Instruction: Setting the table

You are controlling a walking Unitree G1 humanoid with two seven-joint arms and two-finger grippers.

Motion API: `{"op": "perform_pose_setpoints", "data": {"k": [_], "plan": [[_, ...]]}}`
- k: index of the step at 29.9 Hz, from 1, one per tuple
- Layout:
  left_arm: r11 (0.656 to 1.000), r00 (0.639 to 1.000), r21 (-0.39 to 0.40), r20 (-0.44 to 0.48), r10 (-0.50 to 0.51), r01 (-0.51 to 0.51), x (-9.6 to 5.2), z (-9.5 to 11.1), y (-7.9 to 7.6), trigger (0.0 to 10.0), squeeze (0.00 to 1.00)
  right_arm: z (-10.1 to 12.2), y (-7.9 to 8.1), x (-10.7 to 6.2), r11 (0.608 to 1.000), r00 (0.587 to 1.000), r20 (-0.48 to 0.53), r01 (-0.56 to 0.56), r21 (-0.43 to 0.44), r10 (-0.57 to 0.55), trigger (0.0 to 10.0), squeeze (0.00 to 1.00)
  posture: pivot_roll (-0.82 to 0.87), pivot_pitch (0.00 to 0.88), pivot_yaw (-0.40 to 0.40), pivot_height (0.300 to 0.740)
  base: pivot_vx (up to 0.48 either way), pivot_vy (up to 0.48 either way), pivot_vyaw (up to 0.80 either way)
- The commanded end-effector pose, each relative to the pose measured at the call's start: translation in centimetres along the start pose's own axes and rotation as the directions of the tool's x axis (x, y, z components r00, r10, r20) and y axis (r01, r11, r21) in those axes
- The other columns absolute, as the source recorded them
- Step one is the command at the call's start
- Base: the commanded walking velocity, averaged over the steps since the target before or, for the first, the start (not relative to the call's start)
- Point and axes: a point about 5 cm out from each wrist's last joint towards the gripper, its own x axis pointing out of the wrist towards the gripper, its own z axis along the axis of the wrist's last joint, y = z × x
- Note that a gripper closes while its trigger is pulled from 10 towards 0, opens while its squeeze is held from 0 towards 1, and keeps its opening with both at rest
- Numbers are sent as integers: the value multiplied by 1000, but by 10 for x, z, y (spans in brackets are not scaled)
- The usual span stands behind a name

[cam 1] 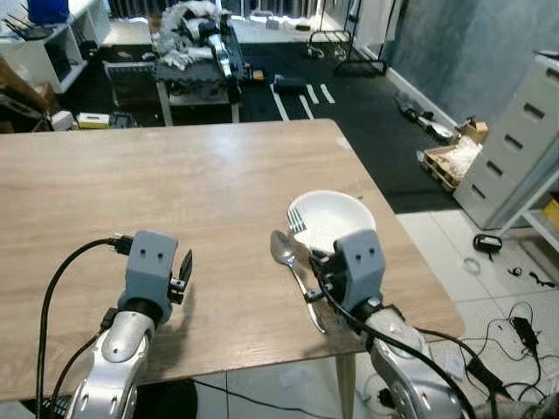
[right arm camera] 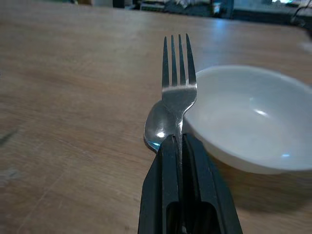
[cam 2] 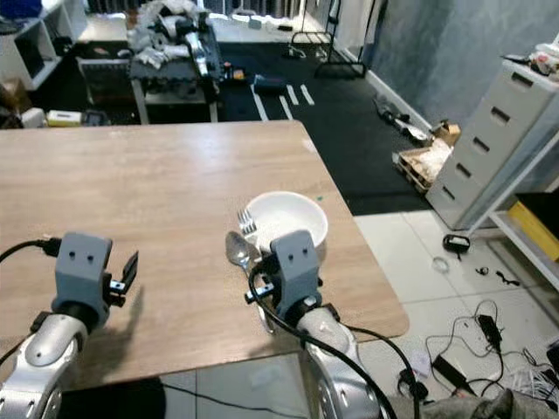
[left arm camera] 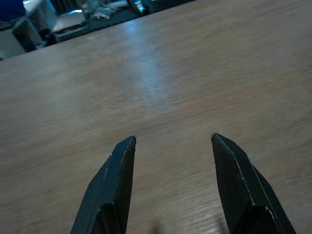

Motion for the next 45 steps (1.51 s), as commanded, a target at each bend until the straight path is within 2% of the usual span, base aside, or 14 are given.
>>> {"op": "perform_pose_setpoints", "data": {"k": [1,8,9,11,15,19,24,26,29,31,34,39,41,45], "plan": [[1000,1000,-7,-19,-1,1,-1,-3,2,10000,0,-2,-2,-4,1000,1000,-21,15,23,-14,10000,0,40,0,48,740,0,0,0],[1000,1000,6,-24,-16,16,-1,-2,0,10000,0,-8,12,-8,993,997,-78,15,116,-6,10000,0,45,2,51,740,0,0,0],[1000,1000,6,-24,-16,16,-1,-2,0,10000,0,-8,12,-8,993,997,-78,15,116,-6,10000,0,45,2,51,740,0,0,0],[1000,1000,2,-22,-16,16,1,-1,-2,10000,0,-23,10,-5,994,989,-143,56,94,-42,10000,0,50,2,51,740,0,0,0],[1000,1000,0,-19,-16,16,2,1,-2,10000,0,-29,3,-4,996,986,-157,72,48,-64,10000,0,53,2,50,740,0,0,0],[1000,1000,2,-19,-17,17,2,1,-2,10000,0,-27,-4,-7,999,991,-127,38,15,-35,10000,0,48,4,55,740,0,0,0],[1000,1000,4,-18,-20,20,3,1,-2,10000,0,-21,-2,-6,1000,994,-110,18,24,-15,10000,0,47,4,53,740,0,0,0],[1000,1000,2,-17,-21,21,4,1,-3,10000,0,-7,17,1,996,996,-57,-69,53,72,10000,0,48,2,55,740,0,0,0],[1000,1000,2,-17,-22,22,4,1,-5,10000,0,-3,26,5,992,993,-36,-107,60,110,10000,0,48,2,55,740,0,0,0],[1000,1000,2,-13,-26,26,5,2,-7,10000,0,4,44,16,983,985,1,-172,71,173,10000,0,62,0,57,740,0,0,0],[1000,1000,4,-11,-28,28,6,2,-8,10000,0,4,59,28,973,976,9,-218,71,218,10000,0,65,0,56,740,0,0,0],[1000,1000,5,-8,-29,29,6,3,-8,10000,0,-4,65,34,974,975,-25,-217,71,219,10000,0,73,0,53,740,0,0,0],[1000,1000,4,-5,-27,27,6,3,-8,10000,0,-14,67,40,977,976,-76,-201,68,206,10000,0,75,0,50,740,0,0,0],[1000,1000,2,-3,-24,24,6,4,-8,10000,0,-27,68,39,975,967,-126,-220,24,221,10000,0,76,0,48,740,0,0,0]]}}
